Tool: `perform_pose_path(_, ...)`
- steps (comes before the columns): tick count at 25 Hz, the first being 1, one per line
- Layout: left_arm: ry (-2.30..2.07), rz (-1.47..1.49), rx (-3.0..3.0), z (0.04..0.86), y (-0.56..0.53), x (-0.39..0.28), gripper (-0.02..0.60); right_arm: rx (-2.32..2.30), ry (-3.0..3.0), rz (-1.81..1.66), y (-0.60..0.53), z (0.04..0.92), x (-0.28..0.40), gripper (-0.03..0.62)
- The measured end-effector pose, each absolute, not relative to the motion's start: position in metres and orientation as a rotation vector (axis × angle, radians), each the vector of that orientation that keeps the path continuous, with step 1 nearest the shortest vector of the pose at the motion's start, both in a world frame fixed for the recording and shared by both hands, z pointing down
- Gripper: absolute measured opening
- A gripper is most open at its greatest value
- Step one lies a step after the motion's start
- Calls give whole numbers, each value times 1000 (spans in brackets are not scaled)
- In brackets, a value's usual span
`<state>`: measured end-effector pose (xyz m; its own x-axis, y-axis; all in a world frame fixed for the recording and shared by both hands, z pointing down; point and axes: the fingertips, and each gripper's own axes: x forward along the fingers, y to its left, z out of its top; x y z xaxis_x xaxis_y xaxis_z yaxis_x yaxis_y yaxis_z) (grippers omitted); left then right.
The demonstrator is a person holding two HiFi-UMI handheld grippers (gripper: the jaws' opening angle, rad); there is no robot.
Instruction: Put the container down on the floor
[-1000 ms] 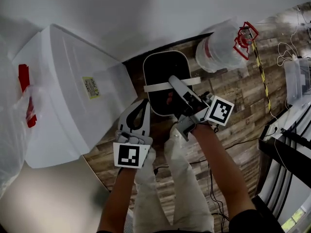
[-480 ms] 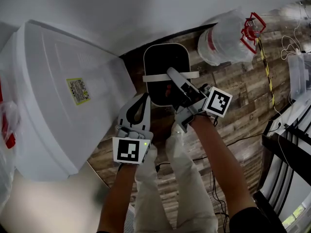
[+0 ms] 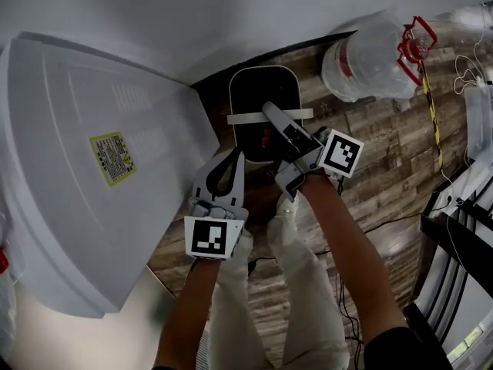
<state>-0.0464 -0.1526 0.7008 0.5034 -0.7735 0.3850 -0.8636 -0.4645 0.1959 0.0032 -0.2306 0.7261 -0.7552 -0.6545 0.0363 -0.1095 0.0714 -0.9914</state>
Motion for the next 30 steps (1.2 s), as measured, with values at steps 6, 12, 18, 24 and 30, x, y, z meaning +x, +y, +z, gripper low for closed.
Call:
perform_pose_path(6,-1350,353,2394,732,-159,-53,18,-753,1969,-1743,-233,751,-4,87)
perform_pose_path(12,-1303,325,2410,748,-168,-46,18,-755,1983,-1745,-241,774,-10,87)
perform_pose_path(18,-1292,324,2424,773,-168,-47,18,-742,2015,-1757,-245,798,-20,87)
perform_pose_path(24,-1316,286,2391,776,-176,-44,18,-745,2042,-1763,-248,820,-21,87)
perform_pose_path(30,-1311,312,2439,796,-171,-41,18,-722,2071,-1763,-252,835,-24,87)
